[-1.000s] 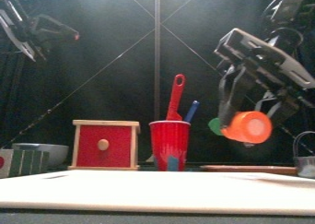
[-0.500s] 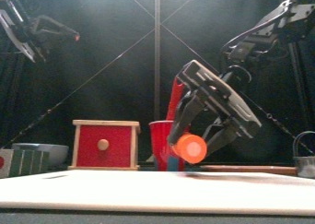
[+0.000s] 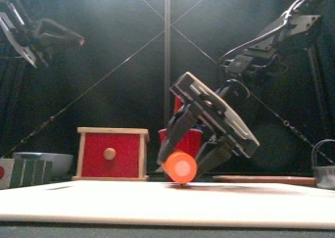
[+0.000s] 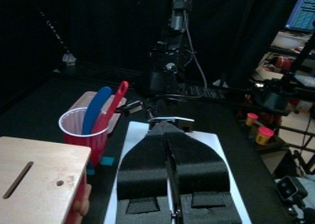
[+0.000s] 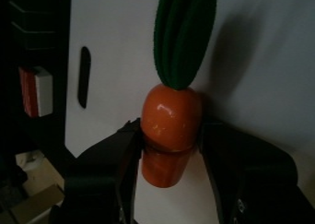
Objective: Cut carrot
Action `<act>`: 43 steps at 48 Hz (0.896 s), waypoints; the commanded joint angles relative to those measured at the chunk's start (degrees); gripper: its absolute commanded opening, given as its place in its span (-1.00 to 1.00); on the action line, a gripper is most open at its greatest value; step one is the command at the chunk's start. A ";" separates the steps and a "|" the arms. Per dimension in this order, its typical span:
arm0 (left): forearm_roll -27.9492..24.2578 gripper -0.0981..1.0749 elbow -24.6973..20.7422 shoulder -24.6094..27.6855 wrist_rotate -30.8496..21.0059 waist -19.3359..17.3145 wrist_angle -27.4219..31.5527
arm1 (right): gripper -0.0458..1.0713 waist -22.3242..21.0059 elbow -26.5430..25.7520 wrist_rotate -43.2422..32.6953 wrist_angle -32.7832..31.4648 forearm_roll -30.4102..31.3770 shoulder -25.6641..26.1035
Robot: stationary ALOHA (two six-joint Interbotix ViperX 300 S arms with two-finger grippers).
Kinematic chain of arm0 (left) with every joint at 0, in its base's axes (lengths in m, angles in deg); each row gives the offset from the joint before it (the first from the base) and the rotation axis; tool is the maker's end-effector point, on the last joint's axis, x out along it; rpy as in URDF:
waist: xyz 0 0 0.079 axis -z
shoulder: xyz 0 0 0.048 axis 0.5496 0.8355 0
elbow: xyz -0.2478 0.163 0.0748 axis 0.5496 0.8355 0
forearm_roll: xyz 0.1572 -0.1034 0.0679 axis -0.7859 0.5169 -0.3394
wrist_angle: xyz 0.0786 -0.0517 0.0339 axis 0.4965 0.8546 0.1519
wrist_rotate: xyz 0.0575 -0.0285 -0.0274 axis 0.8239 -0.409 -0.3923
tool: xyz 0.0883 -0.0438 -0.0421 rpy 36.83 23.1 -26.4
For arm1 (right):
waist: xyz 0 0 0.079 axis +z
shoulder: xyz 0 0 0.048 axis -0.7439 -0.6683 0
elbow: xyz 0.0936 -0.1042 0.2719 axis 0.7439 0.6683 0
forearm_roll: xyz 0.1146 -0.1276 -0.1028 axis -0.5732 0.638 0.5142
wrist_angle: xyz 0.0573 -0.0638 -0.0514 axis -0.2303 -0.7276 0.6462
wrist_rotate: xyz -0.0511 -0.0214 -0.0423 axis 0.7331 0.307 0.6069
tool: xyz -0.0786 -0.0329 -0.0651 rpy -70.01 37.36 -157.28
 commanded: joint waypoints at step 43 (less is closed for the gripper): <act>0.70 -0.85 -0.35 0.26 0.00 -0.18 -0.18 | 0.83 4.22 -0.26 0.09 -4.04 -4.48 5.19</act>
